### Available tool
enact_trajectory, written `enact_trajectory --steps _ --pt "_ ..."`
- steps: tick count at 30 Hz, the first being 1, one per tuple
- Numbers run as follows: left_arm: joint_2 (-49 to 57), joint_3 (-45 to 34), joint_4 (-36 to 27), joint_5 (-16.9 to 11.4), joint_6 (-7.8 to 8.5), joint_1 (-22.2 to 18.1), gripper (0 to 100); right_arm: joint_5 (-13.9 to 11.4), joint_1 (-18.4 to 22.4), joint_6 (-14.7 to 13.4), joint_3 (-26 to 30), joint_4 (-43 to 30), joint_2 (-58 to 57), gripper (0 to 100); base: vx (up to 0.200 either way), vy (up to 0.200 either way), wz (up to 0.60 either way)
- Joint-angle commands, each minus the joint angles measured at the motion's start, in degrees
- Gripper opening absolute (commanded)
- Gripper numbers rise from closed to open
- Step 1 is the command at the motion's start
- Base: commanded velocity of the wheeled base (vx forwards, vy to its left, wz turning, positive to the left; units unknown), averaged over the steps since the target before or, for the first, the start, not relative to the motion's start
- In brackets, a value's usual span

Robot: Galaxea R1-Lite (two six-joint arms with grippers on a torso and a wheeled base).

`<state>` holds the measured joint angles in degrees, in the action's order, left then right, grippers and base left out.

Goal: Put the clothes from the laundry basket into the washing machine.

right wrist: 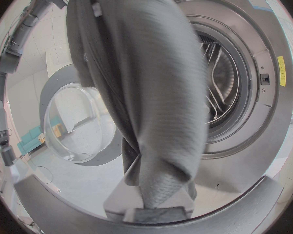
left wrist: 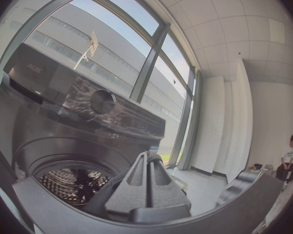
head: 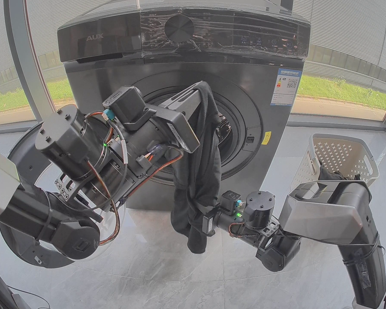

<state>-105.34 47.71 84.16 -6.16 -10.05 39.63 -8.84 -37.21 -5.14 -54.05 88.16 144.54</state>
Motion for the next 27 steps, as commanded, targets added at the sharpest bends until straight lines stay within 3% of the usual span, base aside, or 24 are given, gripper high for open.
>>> enact_trajectory --steps 1,6,7,9,12,18,19,25,27 --pt "-4.61 0.45 -2.16 0.36 0.82 -5.53 0 -0.21 -2.61 -0.39 9.05 0.26 -10.25 0 0.0 0.0 0.0" --pt "-8.92 0.45 -1.46 0.62 2.22 -6.58 0 -0.21 -2.96 -0.66 13.36 0.26 -14.73 0 0.0 0.0 0.0" --pt "-12.26 0.63 -1.11 1.32 3.72 -8.17 0 -0.3 -3.05 -0.83 15.73 0.26 -17.19 0 0.0 0.0 0.0" --pt "-15.07 1.5 0.04 2.11 5.04 -8.96 0 -0.3 -3.05 -0.83 17.23 0.26 -18.33 0 0.0 0.0 0.0" --pt "-17.97 2.3 3.55 2.2 5.39 -9.13 0 -0.21 -2.87 -0.92 17.84 0.26 -19.04 0 0.0 0.0 0.0" --pt "-19.64 2.03 4.17 2.2 5.47 -9.31 0 -0.13 -3.05 -1.1 17.75 0.26 -19.39 0 0.0 0.0 0.0" --pt "-19.64 1.77 4.25 2.2 5.47 -9.22 100 -0.04 -3.05 -1.36 17.4 0.26 -19.3 0 0.0 0.0 0.0" --pt "-18.76 -4.38 4.52 1.5 5.39 -9.22 100 0.31 -1.38 -1.71 15.38 0.26 -18.6 0 0.0 0.0 0.0" --pt "-17.71 -7.11 4.52 1.32 5.47 -9.22 100 0.31 0.99 -1.71 14.59 0.26 -17.72 0 0.0 0.0 0.0"
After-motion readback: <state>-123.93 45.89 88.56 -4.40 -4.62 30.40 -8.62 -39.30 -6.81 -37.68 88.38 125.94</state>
